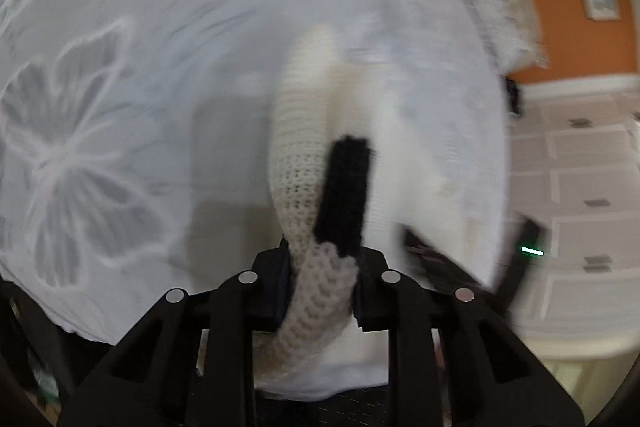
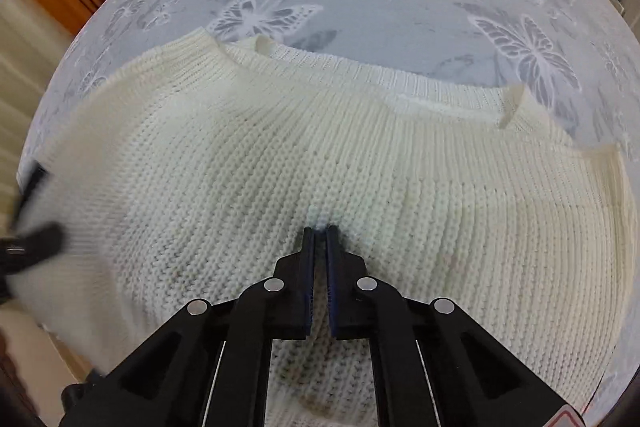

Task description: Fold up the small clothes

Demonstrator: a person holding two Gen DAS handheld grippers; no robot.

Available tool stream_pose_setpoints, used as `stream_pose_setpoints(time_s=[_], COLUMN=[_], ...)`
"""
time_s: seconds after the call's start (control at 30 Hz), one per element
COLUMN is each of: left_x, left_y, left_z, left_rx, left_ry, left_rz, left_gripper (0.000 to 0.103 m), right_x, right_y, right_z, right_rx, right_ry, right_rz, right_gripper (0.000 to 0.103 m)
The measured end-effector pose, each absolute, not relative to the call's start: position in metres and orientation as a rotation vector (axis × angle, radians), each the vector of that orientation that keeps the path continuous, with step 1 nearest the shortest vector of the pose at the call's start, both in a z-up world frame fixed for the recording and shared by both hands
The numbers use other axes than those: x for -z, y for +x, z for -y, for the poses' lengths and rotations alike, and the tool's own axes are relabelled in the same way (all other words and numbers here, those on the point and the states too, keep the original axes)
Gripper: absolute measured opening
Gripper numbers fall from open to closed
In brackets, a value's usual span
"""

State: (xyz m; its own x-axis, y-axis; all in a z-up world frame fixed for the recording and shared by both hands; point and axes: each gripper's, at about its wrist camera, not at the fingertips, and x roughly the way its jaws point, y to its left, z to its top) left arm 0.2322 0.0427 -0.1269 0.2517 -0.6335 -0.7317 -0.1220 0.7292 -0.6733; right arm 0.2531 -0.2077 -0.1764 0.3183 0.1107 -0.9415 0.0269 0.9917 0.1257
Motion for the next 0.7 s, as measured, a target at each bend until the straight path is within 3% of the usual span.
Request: stream_pose_setpoints(time_s=[0.23, 0.33, 0.4, 0.47, 0.57, 0.7], left_x=[0.057, 0.06, 0.081, 0.112, 0.128, 0.099], left_y=[0.225, 0.218, 0.21, 0.198, 0.166, 0.138], left_z=[0.073, 0.129, 0.154, 0.185, 0.208, 0.206], left_rx=[0.679, 0.717, 0.706, 0.679, 0.64, 0.658], left_ry=[-0.55, -0.435, -0.367, -0.28, -0.111, -0.037], left_rz=[-1.221, -1.242, -1.322, -1.431, -1.414, -1.287], left_gripper=[0.023, 0.025, 0.037, 0.07, 0.07, 0.077], right_x=[0.166, 0.141, 0.133, 0.134, 0.133, 0.127], right_y=[0.242, 0.201, 0.158, 0.127, 0.09, 0.094], right_z=[0.252, 0.302, 0.348, 0.377, 0.405, 0.4], right_rx=[-0.132, -0.07, -0.012, 0.035, 0.061, -0.011], right_ry=[0.403, 0.522, 0.633, 0.689, 0.727, 0.784], right_rz=[-1.231, -1.128, -1.086, -1.086, -1.092, -1.063], right_gripper=[0.004, 0.012, 0.019, 0.024, 0.025, 0.057])
